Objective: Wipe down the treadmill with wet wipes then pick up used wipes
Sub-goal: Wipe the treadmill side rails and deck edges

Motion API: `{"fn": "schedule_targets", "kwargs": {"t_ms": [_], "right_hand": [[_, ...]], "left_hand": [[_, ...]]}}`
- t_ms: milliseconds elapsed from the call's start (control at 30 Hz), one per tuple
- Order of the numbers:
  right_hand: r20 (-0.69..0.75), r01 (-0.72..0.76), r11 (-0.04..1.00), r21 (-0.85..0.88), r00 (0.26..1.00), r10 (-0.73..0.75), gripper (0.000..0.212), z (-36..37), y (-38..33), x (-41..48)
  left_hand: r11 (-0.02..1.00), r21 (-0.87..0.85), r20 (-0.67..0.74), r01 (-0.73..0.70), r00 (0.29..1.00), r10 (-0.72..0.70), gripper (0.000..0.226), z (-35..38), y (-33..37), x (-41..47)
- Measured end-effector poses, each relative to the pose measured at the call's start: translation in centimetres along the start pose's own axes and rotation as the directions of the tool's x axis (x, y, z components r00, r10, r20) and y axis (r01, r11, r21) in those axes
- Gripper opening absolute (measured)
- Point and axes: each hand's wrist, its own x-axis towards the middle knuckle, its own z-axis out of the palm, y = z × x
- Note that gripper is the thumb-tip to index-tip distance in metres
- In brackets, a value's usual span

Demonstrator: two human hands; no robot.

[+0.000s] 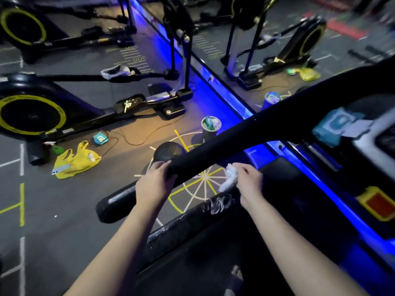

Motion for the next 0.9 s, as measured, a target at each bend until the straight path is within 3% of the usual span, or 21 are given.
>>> {"fn": "schedule_targets", "kwargs": {"t_ms": [133,233,400,500,633,733,800,900], "right_hand": [[0.099,-0.252,0.942,0.22,0.967,0.236,0.016,-1.4,0.0,1.3],[0.133,-0.366,0.862,0.352,0.931,0.341,0.013,-2.7,-1.9,2.7],[0.26,-0.377,0.814,0.441,0.922,0.286,0.007,-6.2,-6.0,7.9],[0.199,-0.315,0.861,0.398,0.946,0.254,0.005,-8.2,-7.5,10.7],[0.192,-0.215,0.891,0.399,0.97,0.148,0.008,-11.2,-9.3,12.3],[0.206,-0.151,0.84,0.521,0.977,0.048,0.009,-14.4,-11.1,13.5],[0.177,-0.087,0.851,0.518,0.984,-0.007,0.007,-17.5,-12.1,14.6],[0.033,0.12,0.944,0.306,0.99,-0.136,0.021,-23.5,-13.3,15.7]], "left_hand": [[0.979,0.188,0.073,0.081,0.993,-0.097,0.028,0.8,1.4,0.6],[0.948,0.262,0.075,0.182,0.975,-0.208,0.031,0.5,3.7,2.2],[0.956,0.147,0.059,0.255,0.962,-0.265,0.028,0.4,9.0,5.0],[0.978,-0.021,0.099,0.208,0.974,-0.205,0.021,1.0,12.7,6.4],[0.929,-0.365,0.226,0.065,0.974,0.021,0.036,2.3,18.8,8.2],[0.887,-0.448,0.149,-0.11,0.969,0.195,0.013,3.4,25.2,9.4],[0.859,-0.48,0.133,-0.178,0.953,0.272,0.018,4.4,29.7,10.7],[0.816,-0.539,0.172,-0.208,0.922,0.348,0.017,6.9,35.9,12.5]]}}
